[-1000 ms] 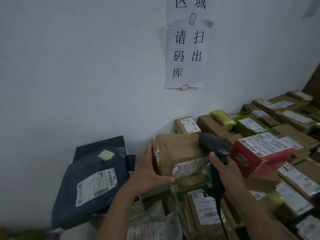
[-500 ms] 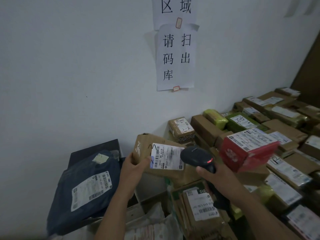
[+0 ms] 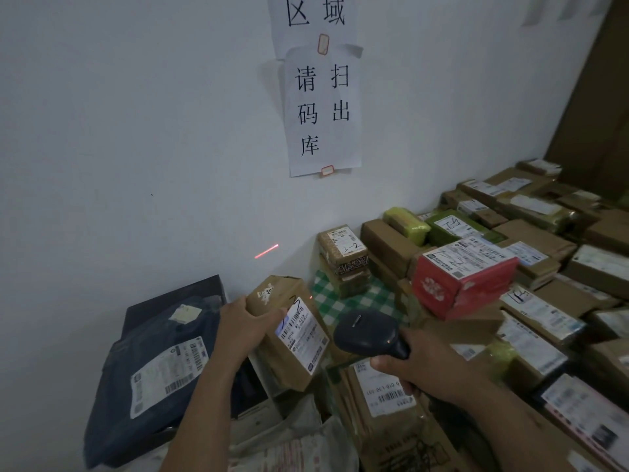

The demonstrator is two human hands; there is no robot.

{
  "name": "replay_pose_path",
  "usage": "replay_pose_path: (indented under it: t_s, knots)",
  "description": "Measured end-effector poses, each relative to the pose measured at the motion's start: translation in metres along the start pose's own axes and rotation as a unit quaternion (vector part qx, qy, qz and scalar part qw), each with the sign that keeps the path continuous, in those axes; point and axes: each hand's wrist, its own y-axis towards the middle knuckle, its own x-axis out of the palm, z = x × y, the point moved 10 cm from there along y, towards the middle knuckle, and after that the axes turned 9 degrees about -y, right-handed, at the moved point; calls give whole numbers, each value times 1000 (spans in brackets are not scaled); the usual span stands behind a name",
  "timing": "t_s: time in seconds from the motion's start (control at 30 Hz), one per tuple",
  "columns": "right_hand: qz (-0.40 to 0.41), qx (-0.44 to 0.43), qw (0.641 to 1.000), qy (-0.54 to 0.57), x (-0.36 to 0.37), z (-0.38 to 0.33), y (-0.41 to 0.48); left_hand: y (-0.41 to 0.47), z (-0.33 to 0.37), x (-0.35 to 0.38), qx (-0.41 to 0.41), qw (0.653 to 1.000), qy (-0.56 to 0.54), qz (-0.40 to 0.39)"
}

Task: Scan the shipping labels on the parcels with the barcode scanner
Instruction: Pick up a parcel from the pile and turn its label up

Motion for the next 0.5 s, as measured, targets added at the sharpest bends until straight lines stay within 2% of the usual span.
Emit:
replay_pose_path:
  t_s: [0.5]
  knots:
    - [-21,-24,999,-7,7,-10,-8,-1,-13,11,-6,1000,21,-16]
